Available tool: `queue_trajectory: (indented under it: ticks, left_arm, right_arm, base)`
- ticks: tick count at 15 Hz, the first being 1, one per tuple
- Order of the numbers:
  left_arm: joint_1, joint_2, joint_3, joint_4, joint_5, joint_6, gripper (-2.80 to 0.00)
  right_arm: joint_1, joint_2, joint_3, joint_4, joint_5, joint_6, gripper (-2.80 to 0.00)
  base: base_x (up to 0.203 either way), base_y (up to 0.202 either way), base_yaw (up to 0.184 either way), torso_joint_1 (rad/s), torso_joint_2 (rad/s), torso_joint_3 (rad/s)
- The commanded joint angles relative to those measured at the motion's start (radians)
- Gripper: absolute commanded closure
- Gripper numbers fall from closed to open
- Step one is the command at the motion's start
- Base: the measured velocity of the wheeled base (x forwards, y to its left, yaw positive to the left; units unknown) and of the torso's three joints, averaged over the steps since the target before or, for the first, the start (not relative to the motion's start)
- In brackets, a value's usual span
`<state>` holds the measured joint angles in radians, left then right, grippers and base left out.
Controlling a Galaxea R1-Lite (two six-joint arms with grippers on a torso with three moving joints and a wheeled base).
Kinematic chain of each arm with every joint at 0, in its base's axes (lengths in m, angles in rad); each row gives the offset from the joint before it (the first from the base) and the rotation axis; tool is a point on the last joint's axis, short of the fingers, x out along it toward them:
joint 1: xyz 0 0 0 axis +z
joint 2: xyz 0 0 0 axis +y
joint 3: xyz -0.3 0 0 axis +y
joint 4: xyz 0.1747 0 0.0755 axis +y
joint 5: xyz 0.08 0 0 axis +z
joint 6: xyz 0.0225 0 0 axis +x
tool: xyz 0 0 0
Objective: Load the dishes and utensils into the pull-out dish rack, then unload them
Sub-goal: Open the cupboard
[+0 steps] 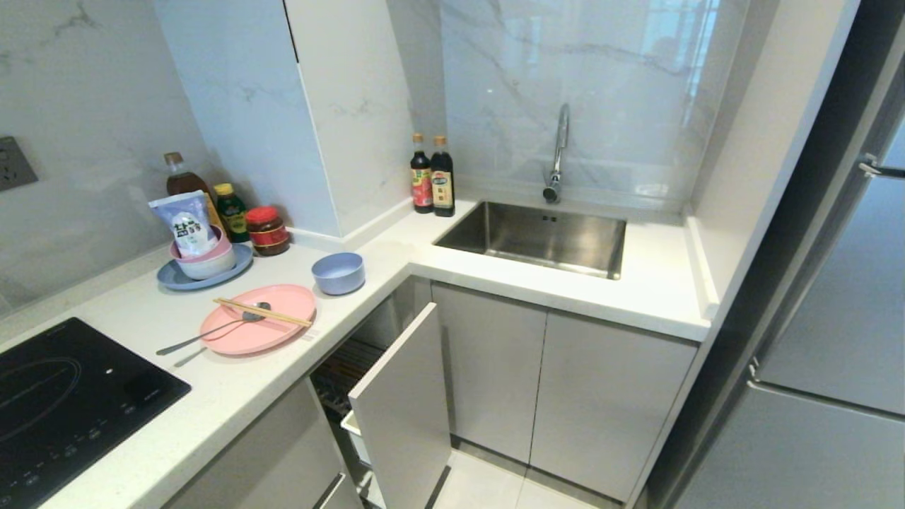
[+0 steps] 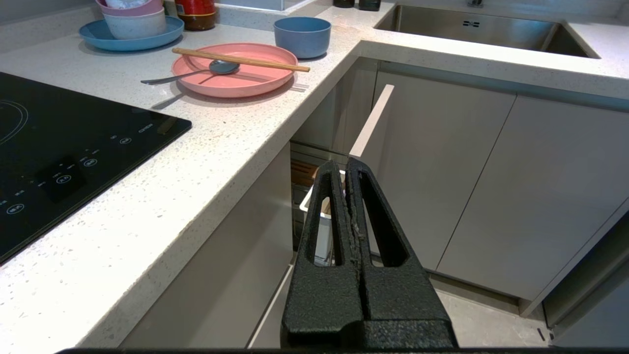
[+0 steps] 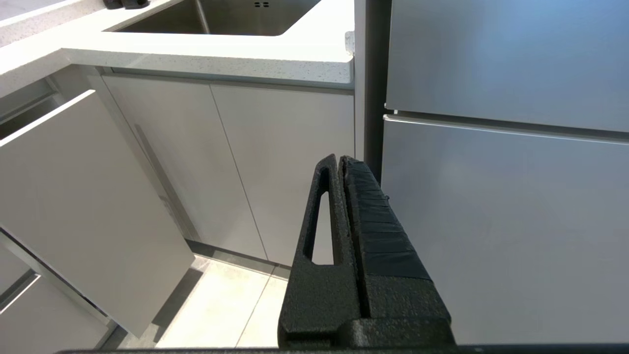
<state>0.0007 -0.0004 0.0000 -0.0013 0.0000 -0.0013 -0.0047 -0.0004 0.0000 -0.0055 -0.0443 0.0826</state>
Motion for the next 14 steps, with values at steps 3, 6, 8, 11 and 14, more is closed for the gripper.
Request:
queue_trajectory:
  ticks: [3,6,8,11,14]
  left_arm:
    - [-0.001,0.0,0.0,0.0,0.0,0.0,0.0]
    - [-0.001,0.0,0.0,0.0,0.0,0.0,0.0]
    - [0.001,0.0,0.0,0.0,0.0,0.0,0.0]
    - [0.0,0.0,-0.001,0.0,0.0,0.0,0.0]
    - [0.0,0.0,0.0,0.0,0.0,0.0,0.0]
  right_arm:
    - [0.0,-0.004,0.0,-0.001,0.0,0.0,0.0]
    - [0.0,-0.004,0.0,-0.001,0.0,0.0,0.0]
    - [0.0,-0.004,0.0,-0.001,0.0,0.0,0.0]
    - [0.0,-0.004,0.0,-0.001,0.0,0.0,0.0]
    - [0.0,-0.004,0.0,-0.001,0.0,0.0,0.0]
  base:
    - [0.0,0.0,0.0,0.0,0.0,0.0]
    - [0.0,0.0,0.0,-0.034,0.08,0.039]
    - [0.0,0.0,0.0,-0.196,0.42,0.216]
    - [0.0,0.0,0.0,-0.252,0.54,0.285]
    - [0.0,0.0,0.0,-0.258,0.54,0.292]
